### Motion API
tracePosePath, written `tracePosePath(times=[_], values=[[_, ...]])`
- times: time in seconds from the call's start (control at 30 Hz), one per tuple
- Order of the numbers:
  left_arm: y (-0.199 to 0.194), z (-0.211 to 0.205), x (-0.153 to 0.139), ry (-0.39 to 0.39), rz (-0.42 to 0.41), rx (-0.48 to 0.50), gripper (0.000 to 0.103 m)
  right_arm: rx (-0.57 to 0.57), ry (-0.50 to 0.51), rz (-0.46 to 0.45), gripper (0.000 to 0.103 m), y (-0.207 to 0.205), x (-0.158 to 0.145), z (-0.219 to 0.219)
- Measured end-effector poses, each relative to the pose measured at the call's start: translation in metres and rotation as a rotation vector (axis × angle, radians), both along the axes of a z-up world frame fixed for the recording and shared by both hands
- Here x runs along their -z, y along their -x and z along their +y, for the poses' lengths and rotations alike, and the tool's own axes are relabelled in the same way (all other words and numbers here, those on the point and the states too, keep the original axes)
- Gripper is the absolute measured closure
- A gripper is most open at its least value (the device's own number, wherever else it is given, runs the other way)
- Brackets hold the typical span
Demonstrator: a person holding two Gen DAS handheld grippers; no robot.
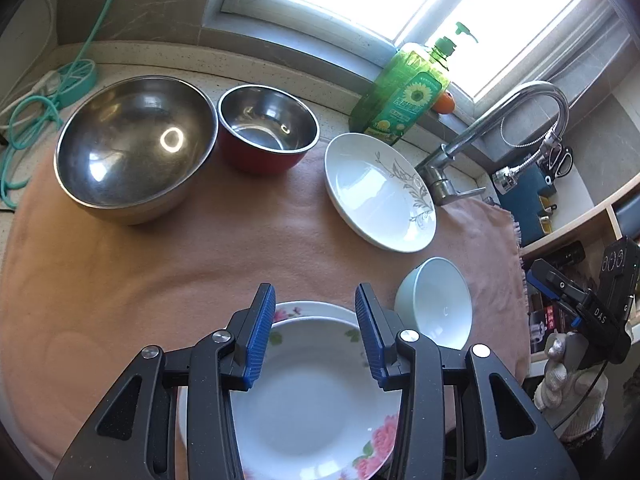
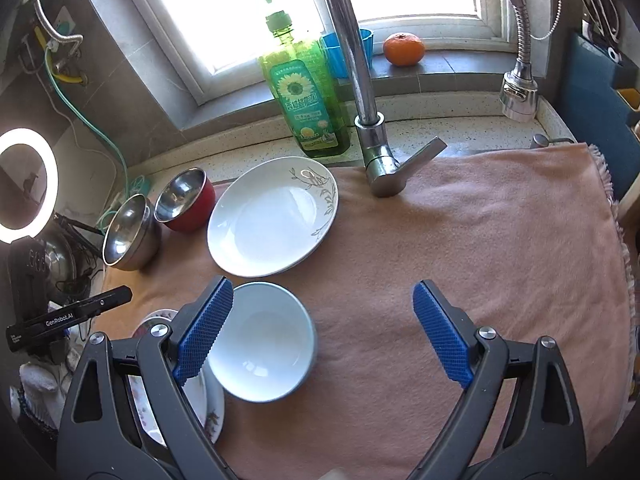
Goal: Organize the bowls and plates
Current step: 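Move both grippers to the rim of the grey-leaf white plate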
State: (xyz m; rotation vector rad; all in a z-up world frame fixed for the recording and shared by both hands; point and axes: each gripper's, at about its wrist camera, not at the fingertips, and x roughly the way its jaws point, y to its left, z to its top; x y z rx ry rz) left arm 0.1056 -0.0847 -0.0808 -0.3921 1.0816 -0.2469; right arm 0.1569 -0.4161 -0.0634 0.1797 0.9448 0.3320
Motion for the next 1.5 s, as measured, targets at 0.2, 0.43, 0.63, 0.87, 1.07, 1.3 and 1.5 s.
tracePosePath(times=[0.2,0.43,0.63,0.87,1.07,1.3,1.5], values=[[-0.019,-0.030,0.014,0.017,0.026,-0.091,0.063,-0.112,0.025,0.044,0.025,-0.043,0.020,-0.005],[-0.042,-0.045,0.024,0.011,0.041,-0.156,0.063,-0.199,-0.003,0.100,0.053,-0.083,0.042,0.007],[-0.060,-0.044,0.029,-0.015,0.035,-0.190,0.063,-0.267,0.035,0.093,0.064,-0.107,0.051,0.028],[-0.077,-0.050,0.040,-0.007,0.059,-0.186,0.066,-0.324,0.117,0.064,0.069,-0.131,0.054,0.051],[-0.086,-0.051,0.048,-0.012,0.074,-0.188,0.067,-0.335,0.156,0.075,0.072,-0.150,0.064,0.060],[-0.092,-0.050,0.056,-0.008,0.093,-0.187,0.075,-0.340,0.178,0.079,0.074,-0.161,0.069,0.066],[-0.097,-0.056,0.062,-0.001,0.104,-0.176,0.075,-0.349,0.194,0.095,0.079,-0.169,0.077,0.070]])
